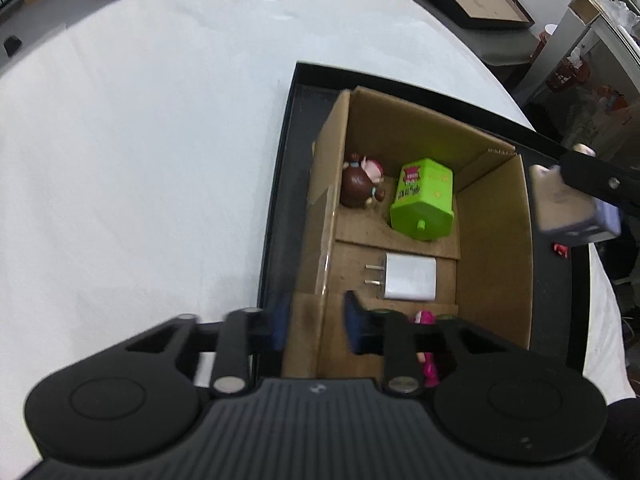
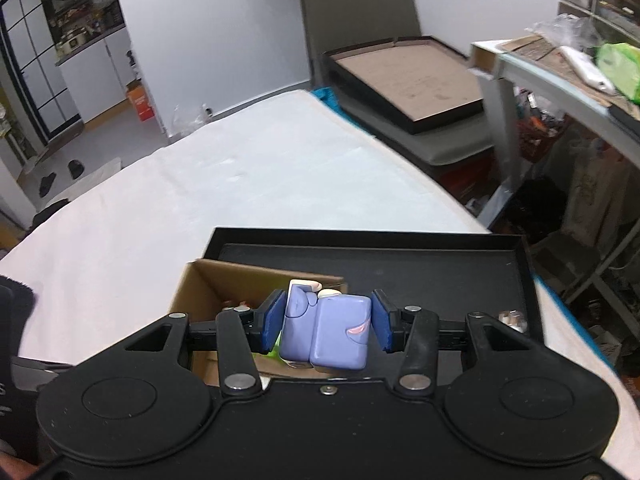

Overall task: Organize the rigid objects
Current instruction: 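Carry the lavender cube with the right gripper into the box and release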

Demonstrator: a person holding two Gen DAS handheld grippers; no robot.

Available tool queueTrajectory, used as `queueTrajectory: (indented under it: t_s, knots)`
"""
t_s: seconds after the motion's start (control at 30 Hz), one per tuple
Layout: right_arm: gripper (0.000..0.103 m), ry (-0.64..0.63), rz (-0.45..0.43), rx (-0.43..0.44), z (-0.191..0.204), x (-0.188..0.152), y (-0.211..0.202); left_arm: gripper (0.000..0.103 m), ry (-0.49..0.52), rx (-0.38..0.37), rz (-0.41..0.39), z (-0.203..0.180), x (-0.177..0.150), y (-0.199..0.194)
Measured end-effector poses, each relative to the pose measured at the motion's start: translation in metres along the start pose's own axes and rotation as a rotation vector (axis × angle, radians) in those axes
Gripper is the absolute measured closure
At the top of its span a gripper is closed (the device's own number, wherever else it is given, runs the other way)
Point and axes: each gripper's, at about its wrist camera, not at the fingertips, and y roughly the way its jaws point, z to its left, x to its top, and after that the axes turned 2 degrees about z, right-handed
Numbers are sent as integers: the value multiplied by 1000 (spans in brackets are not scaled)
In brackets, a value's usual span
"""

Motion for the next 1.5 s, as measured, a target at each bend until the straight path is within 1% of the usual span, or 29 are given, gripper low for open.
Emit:
queueTrajectory:
  t_s: [0.07,0.13,0.3,0.47,0.73,0.87,0.97,1.13,1.33,1.43,1.5]
  knots:
    - [58,18,27,28,6,1,5,90,-1,-6,6,2,-2,3]
    - [58,46,58,72,11,2,10,91,8,-2,5,3,-1,5]
    - [58,49,99,78,27,0,24,91,7,-19,10,10,1,8]
    - [58,84,154,98,39,-4,42,91,-5,-33,19,12,1,9]
    - [58,130,216,114,52,-9,69,90,-25,-65,34,20,3,9]
    - [58,160,230,128,53,-10,77,90,-36,-77,40,22,3,10]
    - [58,174,225,131,54,-11,79,89,-35,-81,47,23,4,10]
    - [57,216,216,181,50,-11,81,89,-43,-80,55,24,6,12]
    - [56,223,204,162,36,-11,71,89,-42,-66,58,21,8,12]
    - [54,229,195,162,29,-11,65,89,-40,-57,60,20,8,11]
    - [49,224,187,154,26,-12,60,89,-35,-49,60,18,8,11]
